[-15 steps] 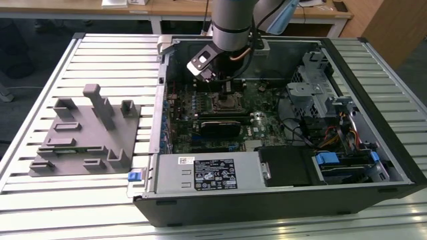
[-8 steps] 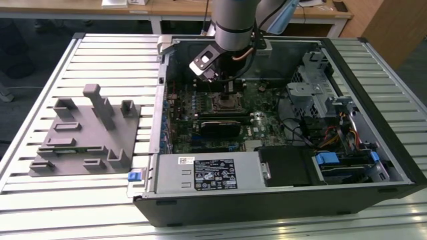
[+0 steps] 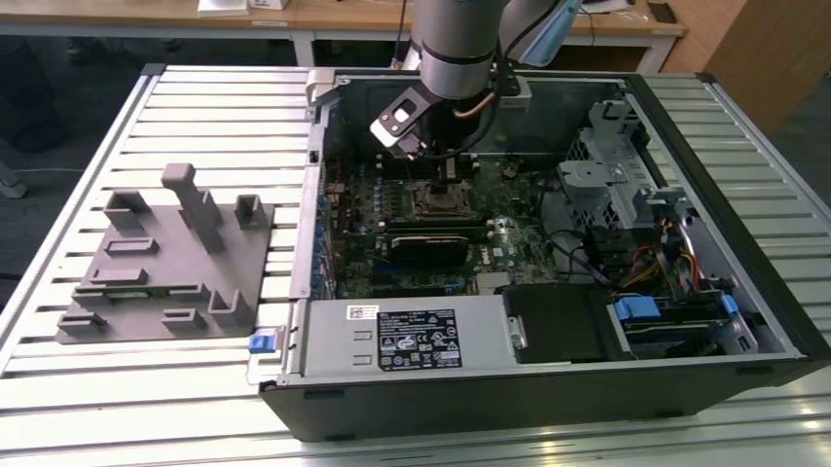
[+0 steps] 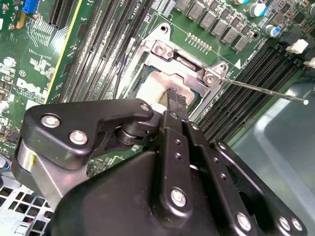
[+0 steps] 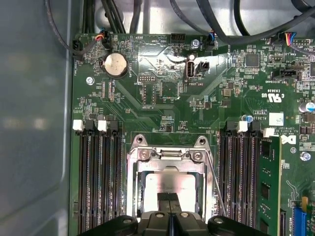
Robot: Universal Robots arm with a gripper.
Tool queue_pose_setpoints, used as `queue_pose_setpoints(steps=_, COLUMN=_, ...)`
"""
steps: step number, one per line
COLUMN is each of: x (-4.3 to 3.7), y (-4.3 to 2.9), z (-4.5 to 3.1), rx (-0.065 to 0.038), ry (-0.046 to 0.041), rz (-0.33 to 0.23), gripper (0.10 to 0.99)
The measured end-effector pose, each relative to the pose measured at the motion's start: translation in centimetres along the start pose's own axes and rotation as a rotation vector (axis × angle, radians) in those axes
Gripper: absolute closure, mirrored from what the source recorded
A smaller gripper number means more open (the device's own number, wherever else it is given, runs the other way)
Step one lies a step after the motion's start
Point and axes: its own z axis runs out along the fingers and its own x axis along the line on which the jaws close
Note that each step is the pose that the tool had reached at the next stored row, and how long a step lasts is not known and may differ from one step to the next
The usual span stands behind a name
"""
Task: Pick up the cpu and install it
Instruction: 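Close the cpu cover, then install the first cpu locking lever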
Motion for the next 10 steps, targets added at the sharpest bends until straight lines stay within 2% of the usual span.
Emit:
queue_pose_setpoints(steps=6, x=0.00, y=0.04, z=-0.07, rx=0.000, ry=-0.0002, rz=0.000, gripper=0.969)
queue_pose_setpoints(steps=10, x=0.01, y=0.04, z=-0.43, rx=0.000, ry=0.0000, rz=0.000, gripper=0.969)
